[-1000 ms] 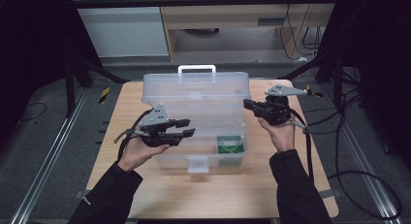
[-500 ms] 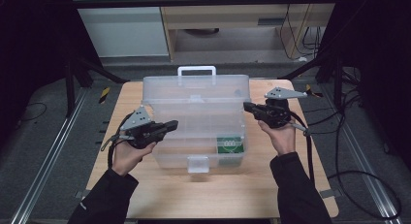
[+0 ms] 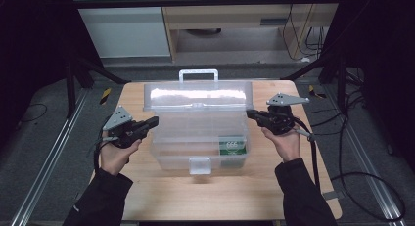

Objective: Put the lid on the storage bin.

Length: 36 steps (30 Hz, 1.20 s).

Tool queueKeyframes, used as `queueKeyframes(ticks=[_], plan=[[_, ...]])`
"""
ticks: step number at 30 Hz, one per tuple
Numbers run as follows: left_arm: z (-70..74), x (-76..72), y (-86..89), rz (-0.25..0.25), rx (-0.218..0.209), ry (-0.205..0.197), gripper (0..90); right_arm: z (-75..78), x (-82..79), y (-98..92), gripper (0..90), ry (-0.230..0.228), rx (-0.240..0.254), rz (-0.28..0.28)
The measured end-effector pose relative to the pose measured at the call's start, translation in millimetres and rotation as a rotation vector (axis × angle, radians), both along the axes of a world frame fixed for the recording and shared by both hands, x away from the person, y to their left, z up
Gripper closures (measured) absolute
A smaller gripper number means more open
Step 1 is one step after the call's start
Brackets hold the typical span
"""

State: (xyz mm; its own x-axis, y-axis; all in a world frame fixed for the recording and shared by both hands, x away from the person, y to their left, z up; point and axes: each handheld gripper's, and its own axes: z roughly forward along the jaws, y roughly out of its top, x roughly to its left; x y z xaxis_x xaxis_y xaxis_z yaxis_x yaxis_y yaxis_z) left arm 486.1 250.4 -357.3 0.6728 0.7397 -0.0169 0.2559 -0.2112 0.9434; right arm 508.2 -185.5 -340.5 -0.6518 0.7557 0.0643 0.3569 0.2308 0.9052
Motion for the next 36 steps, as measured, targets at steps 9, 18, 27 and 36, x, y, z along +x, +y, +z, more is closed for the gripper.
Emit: queueKeyframes(ticks=[9,18,27,36], plan=[[-5.1,-0.4,6.2,0.027,0.012,0.023,89.6,-6.9,-8.3,0.2,90.0,0.007,-0.033,0.017],[-11.4,-1.5,11.2,0.053,0.024,0.046,89.6,-11.4,-13.5,0.9,90.0,0.014,-0.040,0.027],[-15.5,-3.8,16.1,0.057,0.029,0.062,89.7,-19.2,-21.6,1.3,90.0,0.021,-0.066,0.038],[-25.1,-10.4,18.6,0.046,0.063,0.077,89.7,-27.0,-30.4,-4.8,90.0,0.040,-0.088,0.023]])
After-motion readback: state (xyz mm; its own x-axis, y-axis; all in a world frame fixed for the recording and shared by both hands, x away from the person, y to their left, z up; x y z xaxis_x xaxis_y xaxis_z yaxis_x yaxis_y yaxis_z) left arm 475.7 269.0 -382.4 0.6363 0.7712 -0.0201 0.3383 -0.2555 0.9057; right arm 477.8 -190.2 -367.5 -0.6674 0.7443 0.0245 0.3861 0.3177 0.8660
